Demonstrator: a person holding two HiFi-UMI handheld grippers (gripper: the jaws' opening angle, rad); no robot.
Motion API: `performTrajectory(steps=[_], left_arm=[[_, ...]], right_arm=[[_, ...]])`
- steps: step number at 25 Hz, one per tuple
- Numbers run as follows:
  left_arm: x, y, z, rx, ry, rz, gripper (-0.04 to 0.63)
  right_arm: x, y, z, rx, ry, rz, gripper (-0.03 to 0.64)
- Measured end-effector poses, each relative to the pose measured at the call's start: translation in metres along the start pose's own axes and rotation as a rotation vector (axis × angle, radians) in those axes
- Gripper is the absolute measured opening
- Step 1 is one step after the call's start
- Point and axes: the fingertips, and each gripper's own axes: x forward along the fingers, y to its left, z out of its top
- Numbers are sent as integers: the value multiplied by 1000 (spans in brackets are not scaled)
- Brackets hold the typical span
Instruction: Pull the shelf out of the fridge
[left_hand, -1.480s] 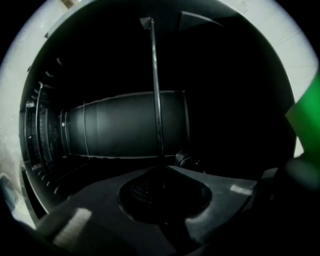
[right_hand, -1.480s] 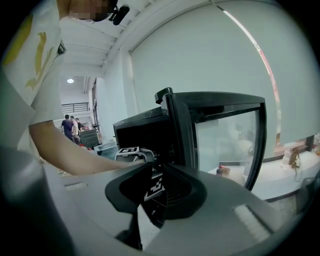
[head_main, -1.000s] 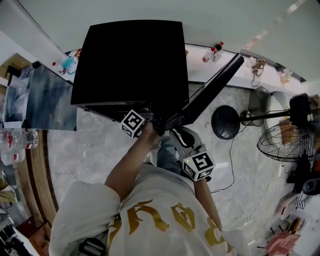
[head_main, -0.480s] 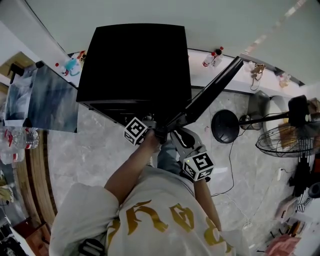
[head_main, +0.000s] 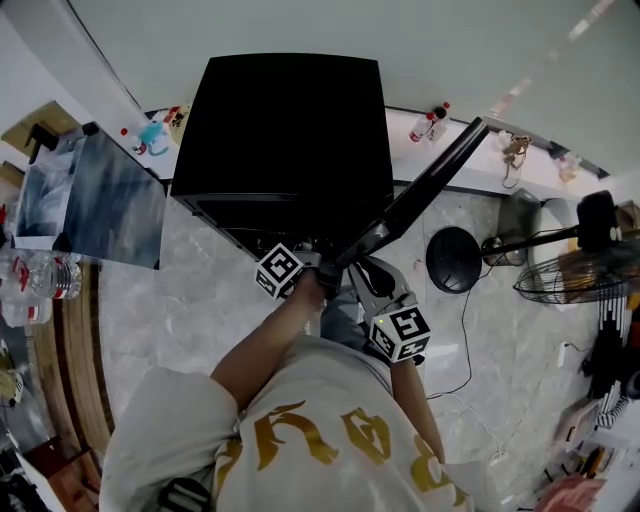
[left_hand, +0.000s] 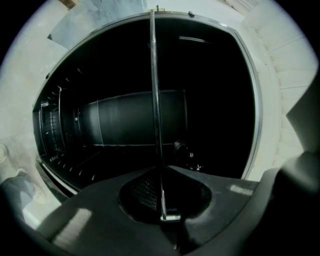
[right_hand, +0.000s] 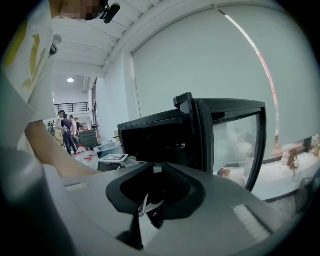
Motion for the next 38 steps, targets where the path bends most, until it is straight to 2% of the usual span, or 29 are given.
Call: performTrajectory(steps=[4, 16, 22, 38], left_arm=[[-10, -1, -7, -7, 20, 6, 127], [-30, 0, -16, -15, 53, 18, 129], [-36, -1, -17, -13, 58, 22, 129], [-35, 1, -17, -3, 67, 26, 130]], right_arm=[[-4, 0, 2, -6, -9, -19, 49], [-5, 7, 3, -14, -22, -33, 29], [-9, 1, 8, -6, -45, -78, 23], [-6, -1, -2, 5, 5, -85, 23]])
